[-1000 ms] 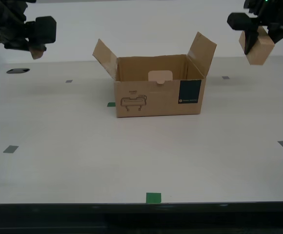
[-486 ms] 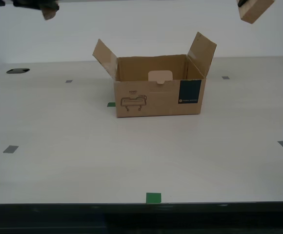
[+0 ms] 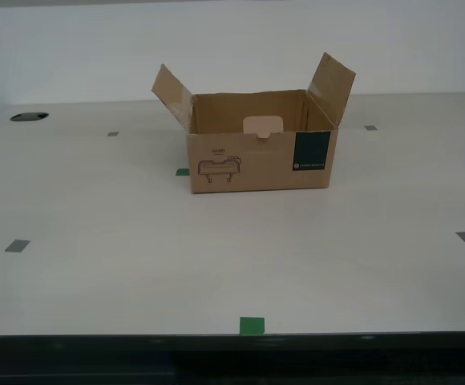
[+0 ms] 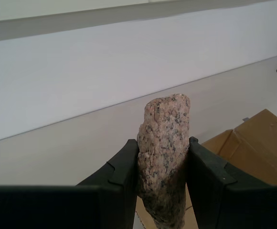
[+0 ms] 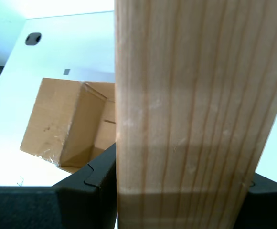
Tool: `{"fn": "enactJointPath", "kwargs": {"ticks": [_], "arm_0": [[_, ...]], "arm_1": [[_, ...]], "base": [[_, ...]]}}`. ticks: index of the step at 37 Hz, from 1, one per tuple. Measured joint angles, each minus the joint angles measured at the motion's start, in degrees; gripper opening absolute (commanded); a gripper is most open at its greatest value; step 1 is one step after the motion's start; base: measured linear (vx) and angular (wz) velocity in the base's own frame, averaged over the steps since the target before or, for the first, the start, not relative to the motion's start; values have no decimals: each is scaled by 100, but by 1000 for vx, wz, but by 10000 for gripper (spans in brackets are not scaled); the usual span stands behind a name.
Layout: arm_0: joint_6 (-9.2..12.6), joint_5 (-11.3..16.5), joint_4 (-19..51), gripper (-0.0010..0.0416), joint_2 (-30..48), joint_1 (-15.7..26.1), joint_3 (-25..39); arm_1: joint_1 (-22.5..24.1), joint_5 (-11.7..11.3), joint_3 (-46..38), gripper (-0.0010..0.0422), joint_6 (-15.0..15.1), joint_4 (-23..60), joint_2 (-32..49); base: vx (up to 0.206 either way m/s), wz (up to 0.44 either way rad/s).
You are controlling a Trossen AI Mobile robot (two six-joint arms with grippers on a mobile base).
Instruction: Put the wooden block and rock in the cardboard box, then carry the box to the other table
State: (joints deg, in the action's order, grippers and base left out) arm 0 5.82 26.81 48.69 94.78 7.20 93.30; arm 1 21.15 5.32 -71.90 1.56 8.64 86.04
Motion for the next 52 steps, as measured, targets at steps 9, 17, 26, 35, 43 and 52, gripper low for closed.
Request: {"fn": "enactJointPath", "kwargs": {"ticks": [9,17,26,35,43,52], "arm_0": [[2,37,-450,0,57,457,0],[0,37,-861,0,52,892,0],[-42,39,-1403,0,52,1200,-179],[-120,39,-2063,0,52,1300,-767],[-157,39,-2656,0,52,1303,-1259],[-164,39,-3364,0,52,1311,-1563]], "arm_1": [[210,0,0,-1,52,-66,0],[343,2,35,-1,57,-181,0],[365,319,372,-1,59,-758,0],[374,431,780,-1,57,-1318,0],[374,546,1032,-1,52,-1711,0],[376,551,1023,-1,50,-1908,0]], "base": [[0,0],[0,0],[0,0],[0,0],[0,0],[0,0]]}}
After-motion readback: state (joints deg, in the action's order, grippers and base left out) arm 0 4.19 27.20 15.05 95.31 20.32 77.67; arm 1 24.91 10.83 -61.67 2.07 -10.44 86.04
